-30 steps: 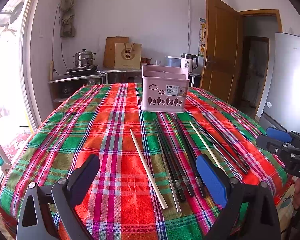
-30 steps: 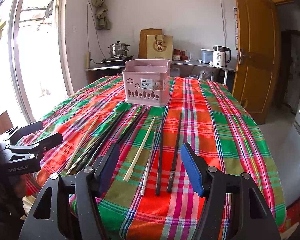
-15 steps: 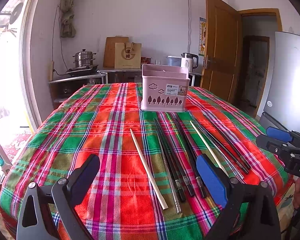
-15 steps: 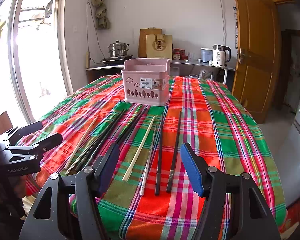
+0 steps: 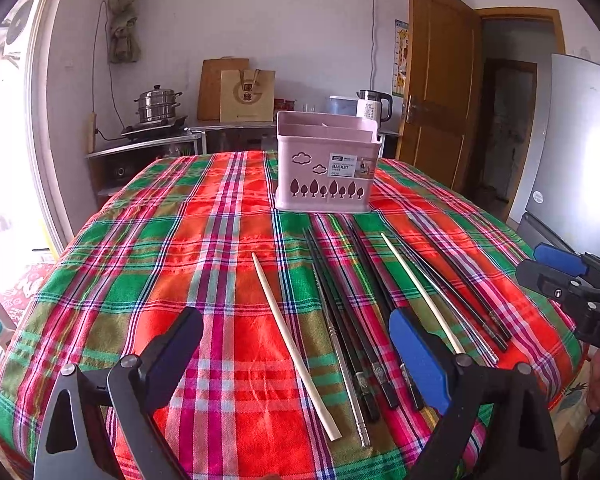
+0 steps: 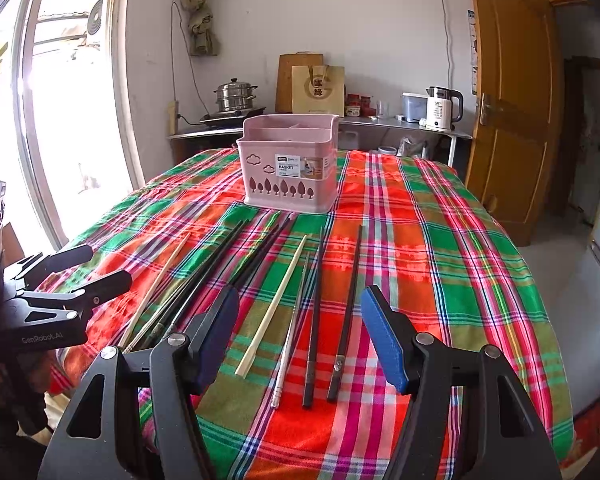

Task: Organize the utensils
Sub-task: 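Lower the right tool onto a black chopstick and close it while the left tool grasps another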

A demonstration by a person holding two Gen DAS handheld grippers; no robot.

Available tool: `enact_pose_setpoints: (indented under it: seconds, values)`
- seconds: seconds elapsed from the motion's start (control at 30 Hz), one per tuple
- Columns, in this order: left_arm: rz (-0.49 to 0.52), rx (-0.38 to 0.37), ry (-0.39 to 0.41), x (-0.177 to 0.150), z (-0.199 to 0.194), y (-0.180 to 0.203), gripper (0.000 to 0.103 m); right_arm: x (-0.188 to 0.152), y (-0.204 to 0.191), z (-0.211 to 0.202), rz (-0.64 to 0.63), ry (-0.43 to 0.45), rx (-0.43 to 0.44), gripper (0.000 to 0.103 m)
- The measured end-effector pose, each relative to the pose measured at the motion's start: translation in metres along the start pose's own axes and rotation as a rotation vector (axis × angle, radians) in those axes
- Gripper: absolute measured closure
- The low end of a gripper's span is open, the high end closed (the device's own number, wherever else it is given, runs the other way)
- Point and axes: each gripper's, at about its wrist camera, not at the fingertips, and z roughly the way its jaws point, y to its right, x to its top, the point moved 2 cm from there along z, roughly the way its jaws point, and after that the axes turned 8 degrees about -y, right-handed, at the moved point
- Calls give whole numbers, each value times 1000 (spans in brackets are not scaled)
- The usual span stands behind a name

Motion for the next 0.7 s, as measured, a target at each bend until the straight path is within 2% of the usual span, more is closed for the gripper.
enact_pose_setpoints:
  seconds: [0.13,0.23,0.33,0.4,0.47,0.5,0.6,0.7]
  values:
    - [15,-10,-42,14,18,-4,9,9,5,10,0,-18,3,39]
    - [37,-24,-71,26,31,-3,17,15,8,22,-1,-47,7,39]
    - [42,-16,-102,41,47,-6,17,22,9,34,-12,-76,8,39]
    - [35,-55,-146,52,62,-9,17,28,9,41,-28,-88,5,44]
    - [34,-71,-199,60,78,-11,21,35,9,53,-37,-117,-5,58]
    - [45,-67,-218,64,85,-10,24,39,11,59,-35,-135,-7,61]
    - [39,-85,-265,75,106,-9,26,49,18,80,-26,-185,2,73]
    - [45,-99,-313,81,125,-8,39,58,23,99,-26,-220,9,80]
